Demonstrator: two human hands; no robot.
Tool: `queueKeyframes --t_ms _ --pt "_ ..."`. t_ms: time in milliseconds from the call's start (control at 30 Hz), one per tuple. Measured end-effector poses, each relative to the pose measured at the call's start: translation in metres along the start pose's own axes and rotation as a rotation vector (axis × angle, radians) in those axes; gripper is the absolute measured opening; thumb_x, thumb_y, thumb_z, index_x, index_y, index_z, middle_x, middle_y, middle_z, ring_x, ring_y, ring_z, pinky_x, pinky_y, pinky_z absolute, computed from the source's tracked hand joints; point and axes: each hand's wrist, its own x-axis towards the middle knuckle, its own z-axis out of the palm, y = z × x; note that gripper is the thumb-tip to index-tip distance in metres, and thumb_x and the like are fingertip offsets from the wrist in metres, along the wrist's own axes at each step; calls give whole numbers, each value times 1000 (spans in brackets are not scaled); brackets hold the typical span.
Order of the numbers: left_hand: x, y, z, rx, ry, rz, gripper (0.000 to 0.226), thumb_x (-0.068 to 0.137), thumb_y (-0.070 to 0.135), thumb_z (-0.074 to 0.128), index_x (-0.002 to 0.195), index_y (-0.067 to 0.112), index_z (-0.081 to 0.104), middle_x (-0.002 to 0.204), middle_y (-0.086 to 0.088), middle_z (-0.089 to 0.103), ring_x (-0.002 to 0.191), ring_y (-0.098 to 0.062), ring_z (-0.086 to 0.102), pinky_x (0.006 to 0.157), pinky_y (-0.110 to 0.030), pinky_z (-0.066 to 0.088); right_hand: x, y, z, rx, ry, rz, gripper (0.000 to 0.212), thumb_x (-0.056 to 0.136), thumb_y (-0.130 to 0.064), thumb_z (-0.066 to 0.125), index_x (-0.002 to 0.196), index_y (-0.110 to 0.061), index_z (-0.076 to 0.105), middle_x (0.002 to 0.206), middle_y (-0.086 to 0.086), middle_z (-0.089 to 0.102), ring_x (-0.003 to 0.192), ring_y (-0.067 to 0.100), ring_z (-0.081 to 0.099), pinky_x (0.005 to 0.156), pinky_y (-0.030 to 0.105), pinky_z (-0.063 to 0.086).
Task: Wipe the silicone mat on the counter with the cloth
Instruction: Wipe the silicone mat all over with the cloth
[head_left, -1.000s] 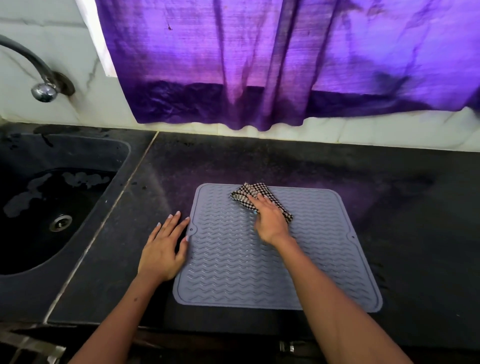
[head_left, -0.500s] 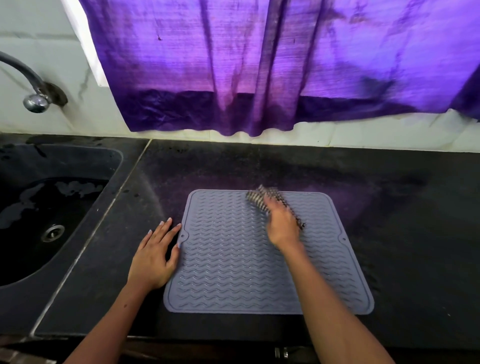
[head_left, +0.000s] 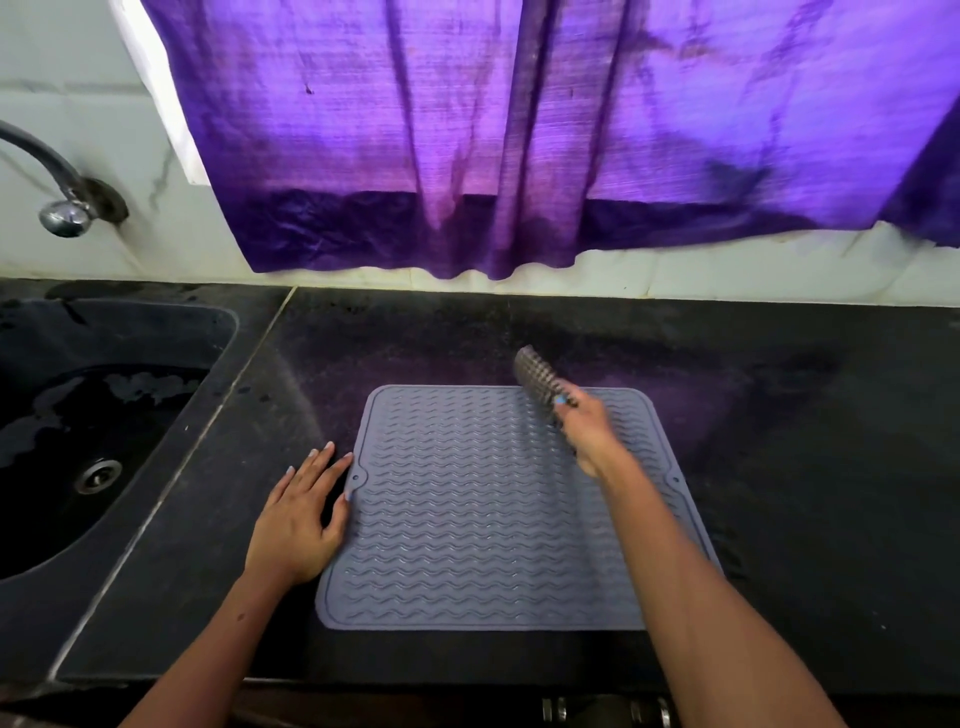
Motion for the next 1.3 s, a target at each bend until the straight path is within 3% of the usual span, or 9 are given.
queueKeyframes --t_ms 67,133,367,600,733,800,900,1067,1300 --pt "0 -1 0 -5 5 1 64 87 54 20 139 23 42 150 0 34 139 -13 26 115 -34 15 3 -7 -14 85 173 -9 44 97 -4 39 139 -13 40 133 6 53 112 18 52 91 26 46" --pt "1 -1 1 -6 8 3 65 87 54 21 139 23 43 150 0 34 139 -13 27 115 -35 16 -6 -8 -22 -218 242 -146 50 96 -3 40 144 -15 33 127 2 51 115 19 50 95 26 40" --pt "0 0 0 8 5 -1 65 87 54 20 139 23 42 150 1 33 139 -13 26 115 -33 14 -12 42 -9 -1104 12 -295 67 91 -6 46 149 -17 13 158 -1 10 146 16 8 120 33 5" --pt "1 0 0 0 4 -1 64 87 54 21 139 22 43 150 0 34 139 -14 27 115 -35 16 -7 38 -13 -990 -16 -286 62 91 -4 46 147 -19 23 156 -2 19 143 17 19 118 35 17" --pt "1 0 -1 1 5 -3 65 86 54 21 139 23 43 150 0 33 139 -15 27 115 -34 15 -5 13 -19 -229 165 -22 44 97 -8 40 139 -21 42 132 6 54 94 18 54 82 27 44" --pt "1 0 -1 2 1 -5 66 86 55 20 139 23 43 150 0 33 140 -15 26 115 -34 15 -9 -3 -31 106 388 -2 41 97 -8 40 137 -17 46 132 10 55 101 20 56 84 27 42" --pt "1 0 0 2 -4 -6 66 86 55 20 139 23 42 150 0 33 140 -15 26 115 -34 15 -27 -13 -49 -200 542 -150 45 97 -6 39 140 -15 40 142 13 45 131 31 41 106 35 33" --pt "1 -1 0 0 8 1 66 85 53 22 137 21 45 149 -2 36 138 -17 30 114 -37 17 -42 22 -55 -1014 248 -293 63 87 3 46 144 -18 31 151 7 30 142 28 22 118 45 16" --pt "2 1 0 15 -6 2 67 84 53 21 138 20 44 149 -4 36 139 -18 30 115 -38 17 -32 47 -64 -977 -50 -152 64 89 2 43 146 -22 26 157 -1 16 143 21 20 117 40 22"
